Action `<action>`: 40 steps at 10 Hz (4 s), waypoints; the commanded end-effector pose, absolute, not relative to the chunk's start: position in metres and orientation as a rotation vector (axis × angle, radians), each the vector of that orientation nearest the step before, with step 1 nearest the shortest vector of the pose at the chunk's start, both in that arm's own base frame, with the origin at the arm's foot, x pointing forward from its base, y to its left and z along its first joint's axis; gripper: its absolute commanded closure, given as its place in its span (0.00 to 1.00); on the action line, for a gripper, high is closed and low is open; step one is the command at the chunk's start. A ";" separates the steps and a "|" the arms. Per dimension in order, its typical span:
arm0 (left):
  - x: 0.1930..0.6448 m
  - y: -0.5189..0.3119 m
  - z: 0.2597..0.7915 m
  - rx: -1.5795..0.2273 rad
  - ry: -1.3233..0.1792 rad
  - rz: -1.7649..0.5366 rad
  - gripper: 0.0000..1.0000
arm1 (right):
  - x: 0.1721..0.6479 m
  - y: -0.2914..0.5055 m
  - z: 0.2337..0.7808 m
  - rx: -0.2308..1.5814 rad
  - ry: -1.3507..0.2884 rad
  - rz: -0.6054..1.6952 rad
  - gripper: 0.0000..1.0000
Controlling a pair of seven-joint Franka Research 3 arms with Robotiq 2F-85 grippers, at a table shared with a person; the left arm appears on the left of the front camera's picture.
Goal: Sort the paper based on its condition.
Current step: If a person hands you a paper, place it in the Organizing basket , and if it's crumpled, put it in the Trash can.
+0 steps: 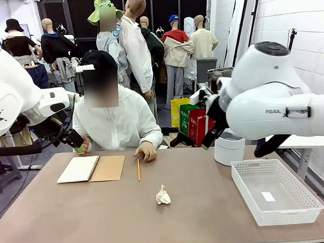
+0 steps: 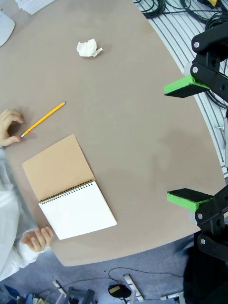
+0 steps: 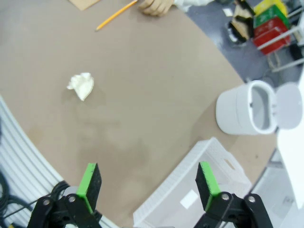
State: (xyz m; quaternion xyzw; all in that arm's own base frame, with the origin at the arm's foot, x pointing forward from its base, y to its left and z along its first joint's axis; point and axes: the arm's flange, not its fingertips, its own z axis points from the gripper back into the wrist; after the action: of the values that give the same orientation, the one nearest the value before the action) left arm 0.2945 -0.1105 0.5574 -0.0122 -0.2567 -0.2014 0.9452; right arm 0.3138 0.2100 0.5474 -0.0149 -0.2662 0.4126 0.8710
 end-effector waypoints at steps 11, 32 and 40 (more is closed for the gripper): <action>0.294 -0.110 0.558 -0.026 -0.524 -0.411 0.00 | 0.335 0.299 0.493 -0.039 -0.394 1.144 0.00; 0.294 -0.110 0.558 -0.026 -0.524 -0.411 0.00 | 0.384 0.398 0.353 -0.054 -0.204 1.487 0.00; 0.294 -0.110 0.558 -0.026 -0.524 -0.411 0.00 | 0.400 0.407 0.322 -0.033 -0.122 1.474 0.00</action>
State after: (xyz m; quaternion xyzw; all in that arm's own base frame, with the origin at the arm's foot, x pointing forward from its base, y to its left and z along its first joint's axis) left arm 0.2944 -0.1106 0.5575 -0.0119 -0.2569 -0.2015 0.9451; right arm 0.3991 0.4003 0.3246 -0.0061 -0.0610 0.6789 0.7317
